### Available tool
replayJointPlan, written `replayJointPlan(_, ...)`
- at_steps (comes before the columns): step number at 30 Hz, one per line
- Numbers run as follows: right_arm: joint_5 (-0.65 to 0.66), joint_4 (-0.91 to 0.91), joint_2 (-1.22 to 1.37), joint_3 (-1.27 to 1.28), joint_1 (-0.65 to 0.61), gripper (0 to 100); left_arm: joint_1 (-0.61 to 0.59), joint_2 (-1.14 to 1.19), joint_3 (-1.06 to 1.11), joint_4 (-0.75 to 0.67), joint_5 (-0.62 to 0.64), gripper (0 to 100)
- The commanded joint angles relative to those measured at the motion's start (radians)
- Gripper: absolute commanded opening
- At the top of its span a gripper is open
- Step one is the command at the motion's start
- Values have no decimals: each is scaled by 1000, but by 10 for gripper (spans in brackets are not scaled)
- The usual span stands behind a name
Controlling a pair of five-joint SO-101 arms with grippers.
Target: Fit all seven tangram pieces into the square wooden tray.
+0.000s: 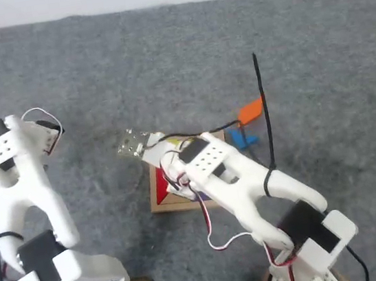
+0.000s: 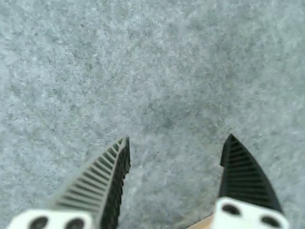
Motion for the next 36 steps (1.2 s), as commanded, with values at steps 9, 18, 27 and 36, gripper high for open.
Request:
replayJointPlan(9,-292,174,-7,-130,19,89,11,-6,-5,-8,9,294)
replayJointPlan(18,-324,177,-18,-141,19,343,11,-6,8,-14,9,294)
replayJointPlan(27,-232,232,-117,-135,58,274,12,-6,10,-14,9,294)
replayJointPlan(36,-175,173,-16,-135,186,14,12,-8,10,-14,9,294)
